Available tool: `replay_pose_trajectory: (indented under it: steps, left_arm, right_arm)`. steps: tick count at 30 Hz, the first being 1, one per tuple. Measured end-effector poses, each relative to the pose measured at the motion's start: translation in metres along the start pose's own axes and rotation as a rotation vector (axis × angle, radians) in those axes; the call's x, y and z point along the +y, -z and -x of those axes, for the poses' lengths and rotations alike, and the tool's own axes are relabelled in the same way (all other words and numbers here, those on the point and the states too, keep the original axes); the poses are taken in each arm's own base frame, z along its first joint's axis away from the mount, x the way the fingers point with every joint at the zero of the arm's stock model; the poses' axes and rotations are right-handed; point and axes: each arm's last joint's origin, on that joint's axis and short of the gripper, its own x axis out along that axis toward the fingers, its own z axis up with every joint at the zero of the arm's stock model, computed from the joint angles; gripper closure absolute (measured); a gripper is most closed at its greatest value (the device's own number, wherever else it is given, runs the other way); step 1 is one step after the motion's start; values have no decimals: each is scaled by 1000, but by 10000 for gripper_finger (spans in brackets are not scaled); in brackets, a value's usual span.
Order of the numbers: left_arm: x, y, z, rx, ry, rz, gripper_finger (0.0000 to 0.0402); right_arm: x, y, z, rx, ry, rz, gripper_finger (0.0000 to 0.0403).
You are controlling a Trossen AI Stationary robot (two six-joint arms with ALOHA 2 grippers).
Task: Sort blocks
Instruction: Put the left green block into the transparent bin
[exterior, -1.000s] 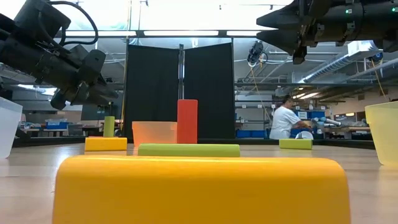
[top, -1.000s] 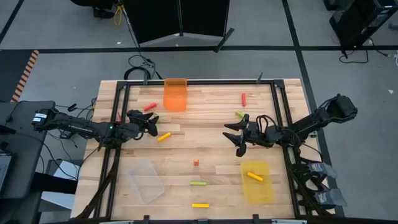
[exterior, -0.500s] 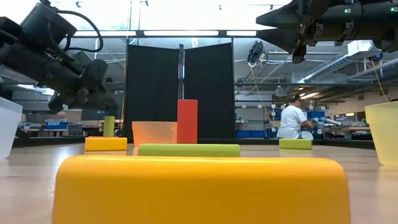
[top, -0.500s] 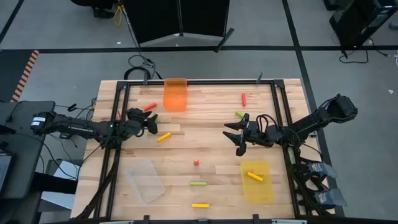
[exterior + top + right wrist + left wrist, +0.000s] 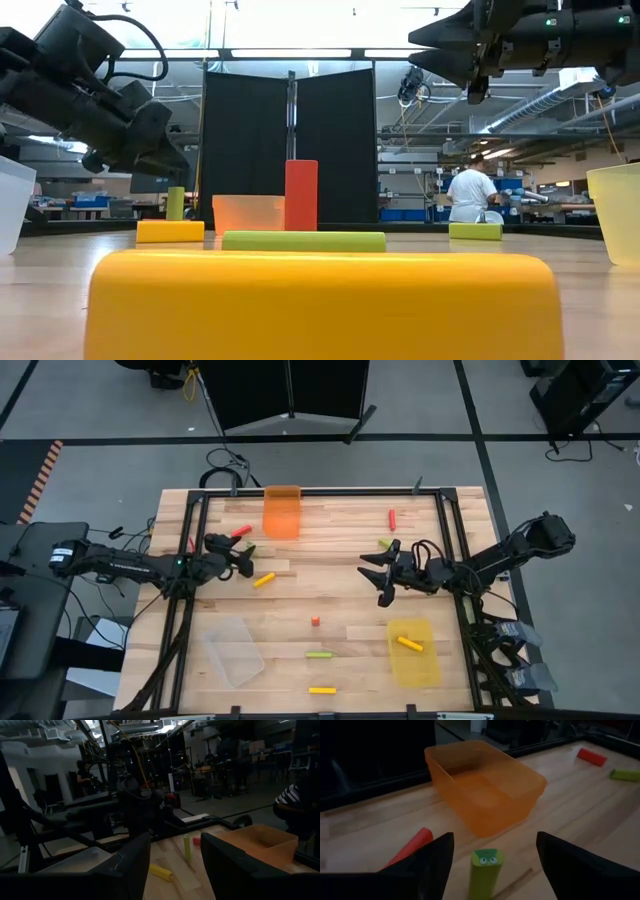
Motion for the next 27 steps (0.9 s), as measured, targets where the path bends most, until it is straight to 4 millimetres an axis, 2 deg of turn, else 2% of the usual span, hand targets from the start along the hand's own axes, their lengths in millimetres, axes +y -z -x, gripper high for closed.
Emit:
replay_pose_trajectory:
  steps: [7,27]
  left_arm:
    - [0,2,-4,50,22,34,109]
    - [-7,23,-22,112,-68,-48,111]
  right_arm:
    - [-1,0,-1,-1,4,12,219]
    - [-1,0,-1,1,4,30,220]
